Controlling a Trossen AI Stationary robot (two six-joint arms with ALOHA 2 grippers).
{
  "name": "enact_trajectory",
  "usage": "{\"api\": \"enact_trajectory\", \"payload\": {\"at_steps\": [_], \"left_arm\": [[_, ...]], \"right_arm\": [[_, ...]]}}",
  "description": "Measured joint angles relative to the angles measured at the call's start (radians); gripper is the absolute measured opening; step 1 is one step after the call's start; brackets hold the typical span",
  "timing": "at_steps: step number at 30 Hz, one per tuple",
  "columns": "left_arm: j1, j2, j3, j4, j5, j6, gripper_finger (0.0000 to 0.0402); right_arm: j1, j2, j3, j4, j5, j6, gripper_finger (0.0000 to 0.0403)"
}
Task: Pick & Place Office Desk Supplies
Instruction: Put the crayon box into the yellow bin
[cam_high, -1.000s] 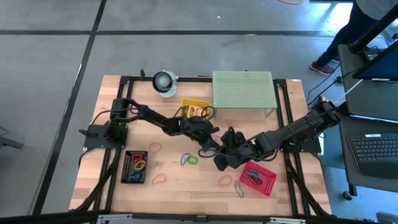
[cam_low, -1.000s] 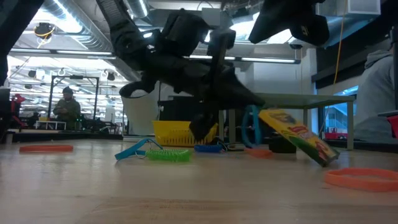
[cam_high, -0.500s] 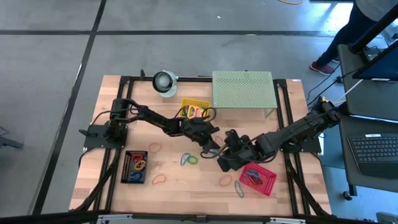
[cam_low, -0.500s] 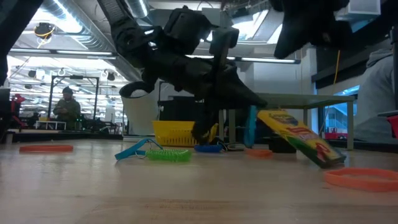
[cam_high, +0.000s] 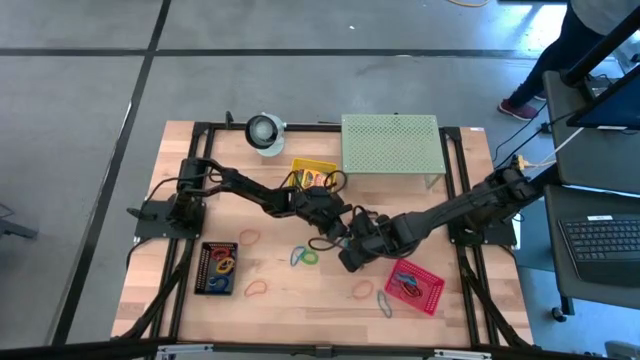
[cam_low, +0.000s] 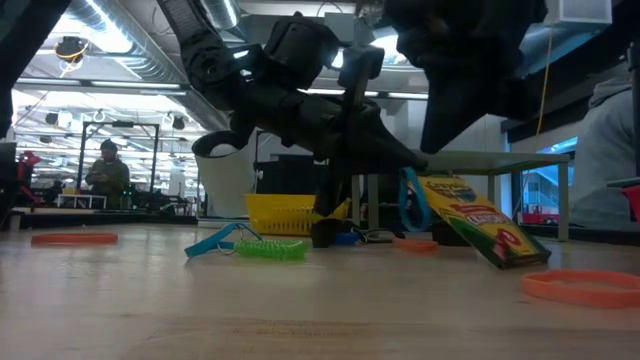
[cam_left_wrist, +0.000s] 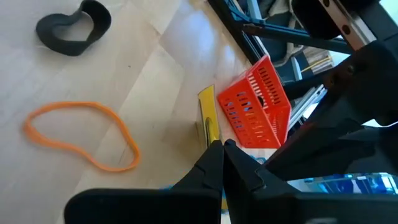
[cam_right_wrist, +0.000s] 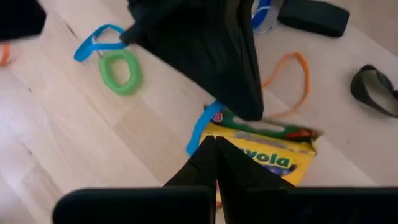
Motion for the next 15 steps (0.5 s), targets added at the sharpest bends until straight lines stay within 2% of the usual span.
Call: {"api": "enact_trajectory", "payload": {"at_steps": [15], "left_arm": [[0.0,0.0,0.0,0.047,0.012,-0.017,0.0001]], "right_arm": [[-0.033,0.057,0.0,0.029,-0.012,-0.039,0.0]]}}
